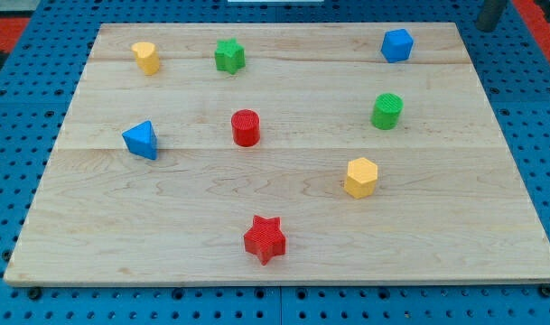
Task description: Point your arm at the top right
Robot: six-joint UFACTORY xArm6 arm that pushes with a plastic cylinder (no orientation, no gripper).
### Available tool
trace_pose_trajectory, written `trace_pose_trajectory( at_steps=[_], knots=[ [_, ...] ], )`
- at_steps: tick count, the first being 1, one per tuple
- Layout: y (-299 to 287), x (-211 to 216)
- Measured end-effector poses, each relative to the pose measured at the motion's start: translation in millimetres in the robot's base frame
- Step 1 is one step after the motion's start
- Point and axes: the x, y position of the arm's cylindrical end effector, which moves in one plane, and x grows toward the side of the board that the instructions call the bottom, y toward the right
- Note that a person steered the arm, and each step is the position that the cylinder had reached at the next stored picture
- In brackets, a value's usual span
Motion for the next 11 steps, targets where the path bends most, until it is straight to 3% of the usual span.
trace_pose_trajectory(
  at_steps=[5,6,7,11],
  knots=[
    [-8.0,9.0],
    [-71.9,15.7],
    [-83.2,18.0],
    [-82.4,25.6]
  ],
)
